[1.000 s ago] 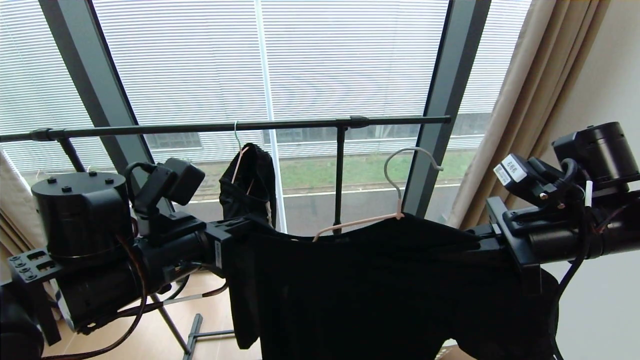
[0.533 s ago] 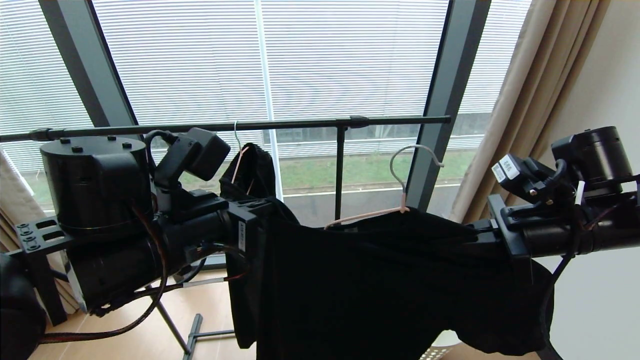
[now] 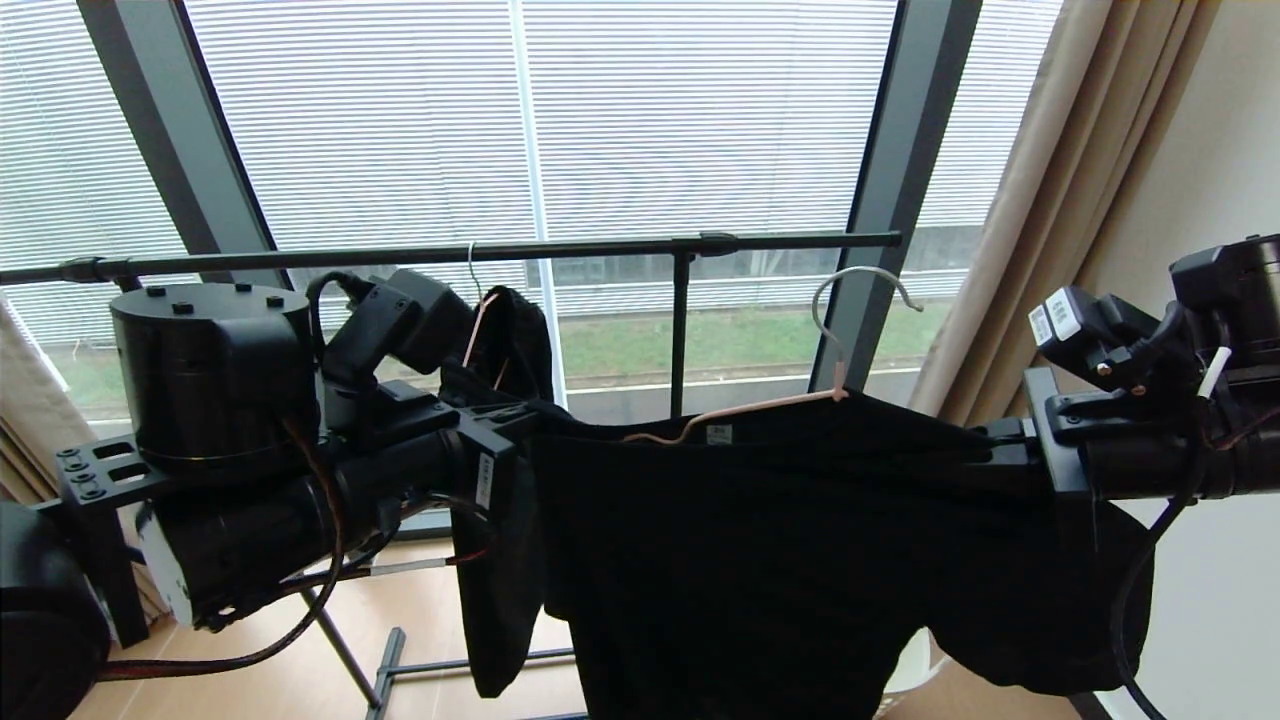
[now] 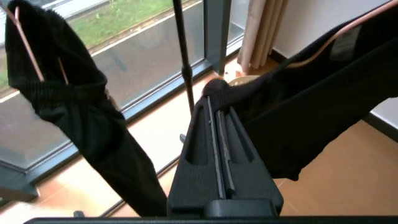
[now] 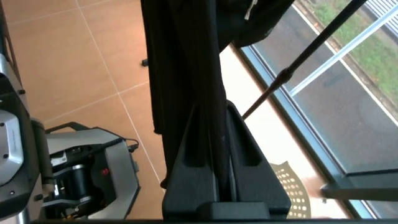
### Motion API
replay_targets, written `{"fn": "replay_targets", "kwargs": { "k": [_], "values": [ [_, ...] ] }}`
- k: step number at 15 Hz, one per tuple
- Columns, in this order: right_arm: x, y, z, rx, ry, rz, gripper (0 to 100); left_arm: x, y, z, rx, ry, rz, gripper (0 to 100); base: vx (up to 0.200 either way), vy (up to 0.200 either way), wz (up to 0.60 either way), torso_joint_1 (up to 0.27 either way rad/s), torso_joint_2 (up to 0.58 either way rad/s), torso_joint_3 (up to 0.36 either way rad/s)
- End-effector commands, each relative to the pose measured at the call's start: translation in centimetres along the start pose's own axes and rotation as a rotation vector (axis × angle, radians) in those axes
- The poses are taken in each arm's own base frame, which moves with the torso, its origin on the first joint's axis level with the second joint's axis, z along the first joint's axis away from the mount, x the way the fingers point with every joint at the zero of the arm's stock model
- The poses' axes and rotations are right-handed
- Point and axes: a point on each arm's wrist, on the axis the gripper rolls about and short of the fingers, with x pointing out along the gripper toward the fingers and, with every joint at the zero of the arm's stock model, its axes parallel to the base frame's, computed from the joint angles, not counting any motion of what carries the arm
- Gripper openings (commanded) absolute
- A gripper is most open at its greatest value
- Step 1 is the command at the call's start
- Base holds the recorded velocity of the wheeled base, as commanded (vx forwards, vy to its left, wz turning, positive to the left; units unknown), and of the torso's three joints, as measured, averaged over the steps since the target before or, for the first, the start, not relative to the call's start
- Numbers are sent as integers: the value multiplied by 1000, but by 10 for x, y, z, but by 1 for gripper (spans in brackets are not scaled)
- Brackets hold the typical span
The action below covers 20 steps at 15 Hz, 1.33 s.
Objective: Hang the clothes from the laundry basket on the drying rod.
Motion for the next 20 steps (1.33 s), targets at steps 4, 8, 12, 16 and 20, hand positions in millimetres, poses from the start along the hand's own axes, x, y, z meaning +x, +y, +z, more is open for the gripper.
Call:
{"fn": "replay_targets", "kwargs": {
  "k": [4,8,12,16,20],
  "values": [
    [26,-8,-6,14,11,31,0,11,-10,3,19,40,-36,0,0,0,0,0,0,0],
    [36,4,-9,-5,6,72,0,22,-12,8,20,33,-40,0,0,0,0,0,0,0],
    [51,-1,-15,24,29,97,0,22,-21,12,29,21,-67,0,0,0,0,0,0,0],
    [65,-2,-20,42,46,131,0,22,-30,18,37,0,-85,0,0,0,0,0,0,0],
    [88,-4,-38,31,30,136,0,22,-36,26,42,-10,-110,0,0,0,0,0,0,0]
  ]
}}
